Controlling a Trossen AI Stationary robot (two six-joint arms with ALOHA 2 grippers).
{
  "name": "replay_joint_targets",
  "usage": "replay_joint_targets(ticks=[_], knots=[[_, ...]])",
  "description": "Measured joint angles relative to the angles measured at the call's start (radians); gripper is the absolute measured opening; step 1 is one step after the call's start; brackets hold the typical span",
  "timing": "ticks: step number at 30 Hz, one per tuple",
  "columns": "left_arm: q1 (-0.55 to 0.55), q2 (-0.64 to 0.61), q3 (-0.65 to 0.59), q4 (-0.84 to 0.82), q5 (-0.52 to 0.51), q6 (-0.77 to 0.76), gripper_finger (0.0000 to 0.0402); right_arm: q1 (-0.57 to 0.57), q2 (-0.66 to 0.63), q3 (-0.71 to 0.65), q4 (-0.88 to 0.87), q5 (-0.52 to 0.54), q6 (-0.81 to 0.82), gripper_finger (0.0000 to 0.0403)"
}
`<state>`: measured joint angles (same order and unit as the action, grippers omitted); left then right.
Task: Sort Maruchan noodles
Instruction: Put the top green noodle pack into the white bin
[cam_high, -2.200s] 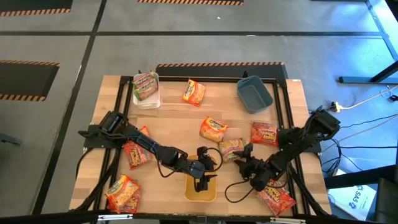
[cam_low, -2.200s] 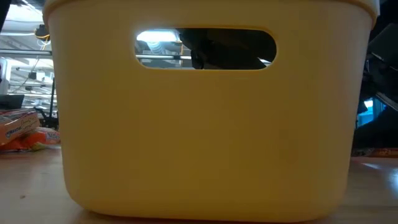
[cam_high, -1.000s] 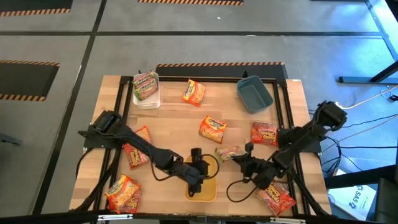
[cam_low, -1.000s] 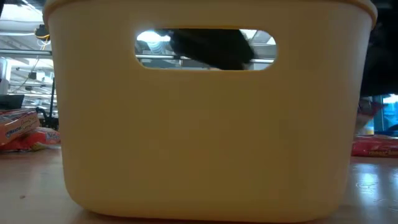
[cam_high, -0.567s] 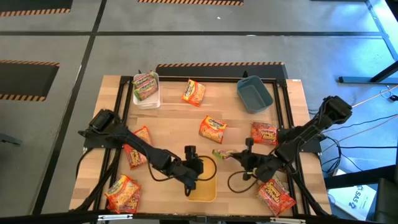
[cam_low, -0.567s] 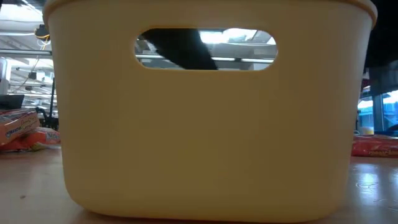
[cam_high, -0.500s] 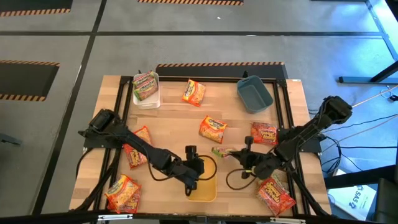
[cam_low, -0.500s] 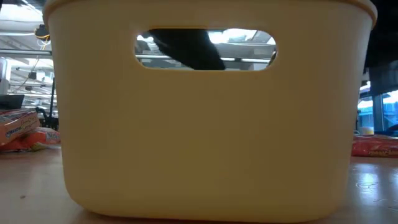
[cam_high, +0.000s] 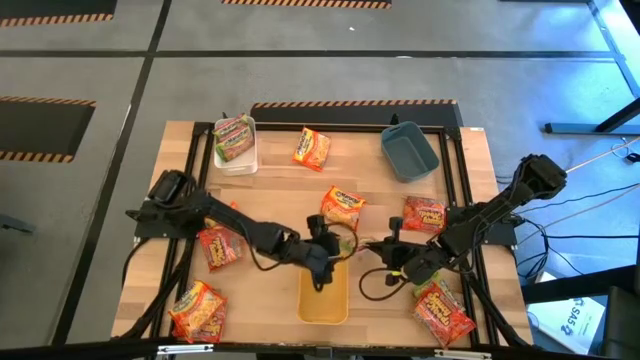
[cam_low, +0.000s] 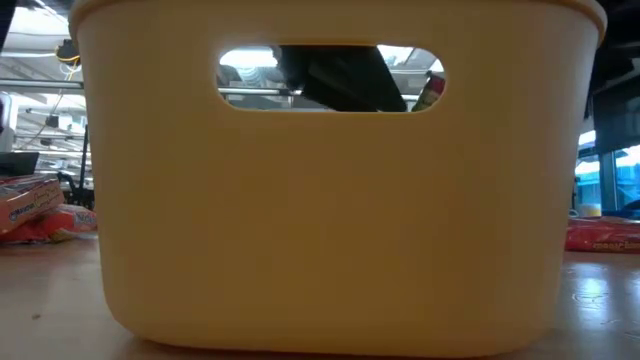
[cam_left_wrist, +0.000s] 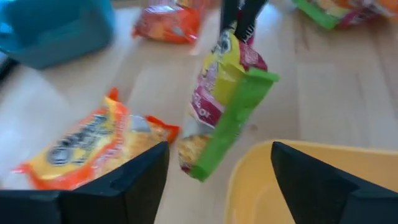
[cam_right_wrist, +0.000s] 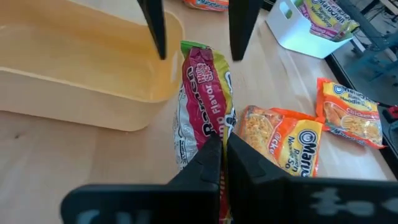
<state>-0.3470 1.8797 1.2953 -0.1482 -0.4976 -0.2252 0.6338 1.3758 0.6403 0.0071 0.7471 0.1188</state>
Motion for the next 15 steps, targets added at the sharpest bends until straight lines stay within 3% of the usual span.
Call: replay_joint_targets(ticks=[3, 15], knots=[[0.026, 0.001, 0.000, 0.009, 0.074, 0.001, 0.0294, 0.000, 0.000, 0.000, 0.003, 0.001, -0.001, 0.0000], [0.057, 0.061, 0.001, 0.162, 0.082, 0.131, 0.0291, -0.008, 0.000, 0.000, 0.163, -0.033, -0.107, 0.0000]])
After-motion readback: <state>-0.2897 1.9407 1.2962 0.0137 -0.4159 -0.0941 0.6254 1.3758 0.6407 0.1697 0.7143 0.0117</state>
